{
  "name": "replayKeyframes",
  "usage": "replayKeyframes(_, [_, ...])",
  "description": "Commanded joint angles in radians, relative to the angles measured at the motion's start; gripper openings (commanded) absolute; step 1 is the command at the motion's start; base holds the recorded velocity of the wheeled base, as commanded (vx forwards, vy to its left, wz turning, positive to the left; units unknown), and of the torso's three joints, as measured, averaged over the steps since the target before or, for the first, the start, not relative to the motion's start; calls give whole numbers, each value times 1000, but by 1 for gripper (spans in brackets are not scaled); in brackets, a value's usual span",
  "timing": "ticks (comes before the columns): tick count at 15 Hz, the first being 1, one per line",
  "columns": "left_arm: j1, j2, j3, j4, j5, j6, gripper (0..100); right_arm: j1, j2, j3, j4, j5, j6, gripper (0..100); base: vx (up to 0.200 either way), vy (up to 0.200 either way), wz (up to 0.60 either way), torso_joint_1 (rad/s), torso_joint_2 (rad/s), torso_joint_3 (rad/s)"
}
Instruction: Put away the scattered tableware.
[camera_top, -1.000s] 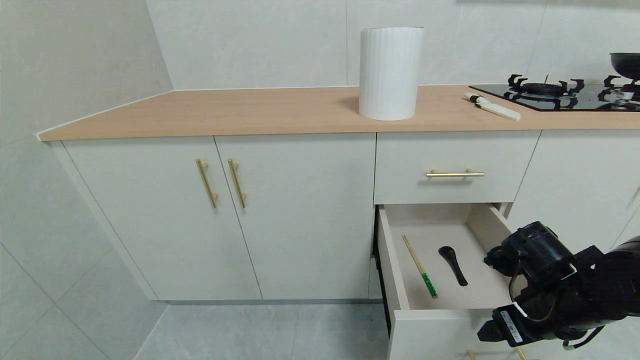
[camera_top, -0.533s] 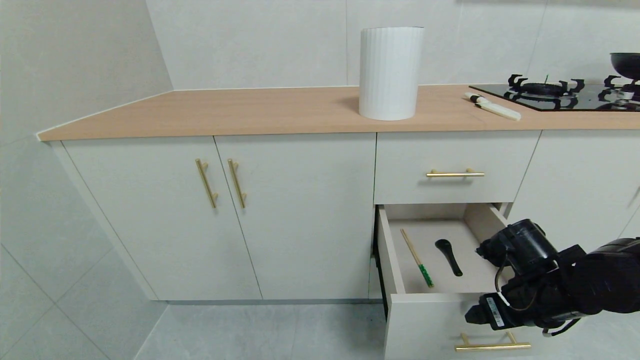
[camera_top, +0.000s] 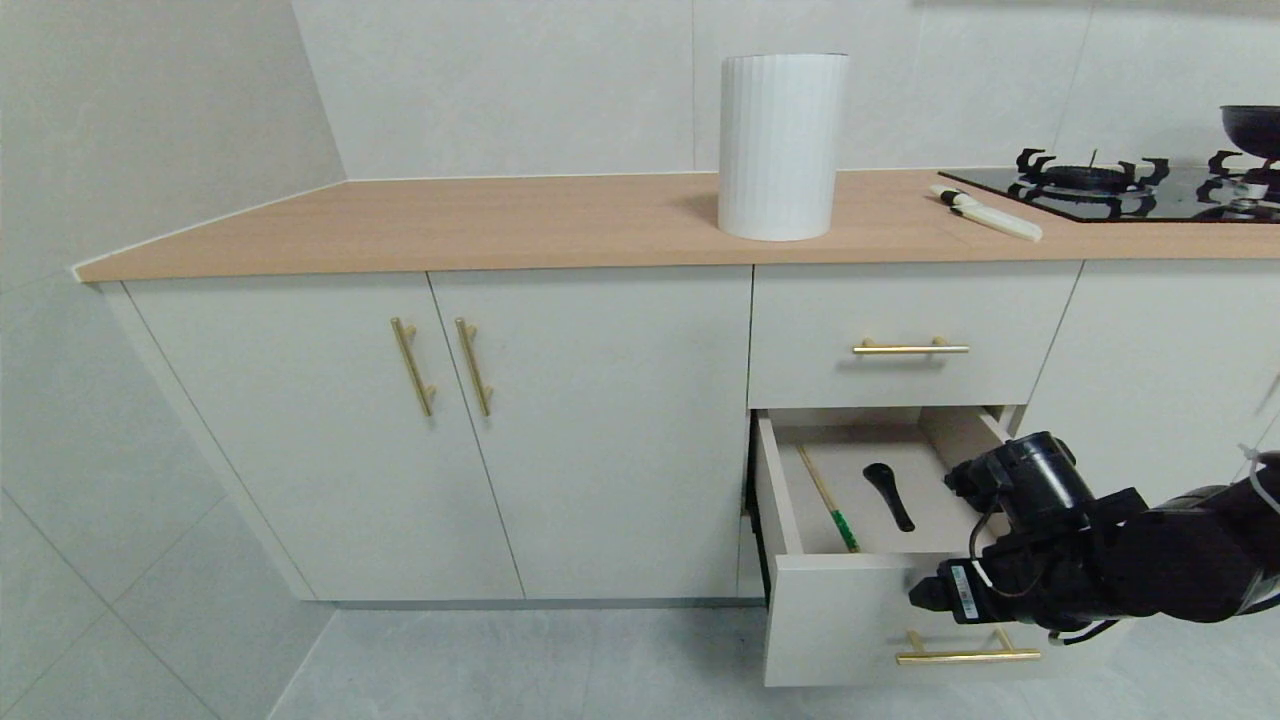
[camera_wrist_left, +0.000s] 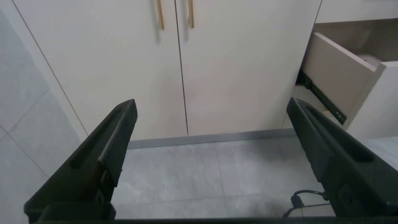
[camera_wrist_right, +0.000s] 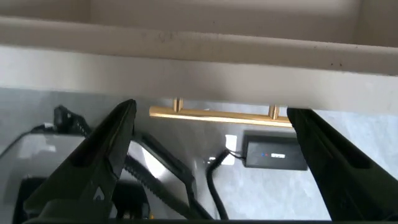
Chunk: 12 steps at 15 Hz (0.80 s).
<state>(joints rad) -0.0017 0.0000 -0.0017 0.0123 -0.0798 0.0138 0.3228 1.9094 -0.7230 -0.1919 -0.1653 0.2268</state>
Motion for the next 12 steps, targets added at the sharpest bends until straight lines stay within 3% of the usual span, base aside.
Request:
replayKeyframes(1, [0, 0, 0, 0, 0, 0, 100, -22, 53, -3, -47, 0, -3, 100, 0, 0, 0, 0, 0, 0])
replayKeyframes(12, [0, 0, 0, 0, 0, 0, 100, -50, 343, -6, -684, -99, -1, 100, 0, 0, 0, 0, 0, 0])
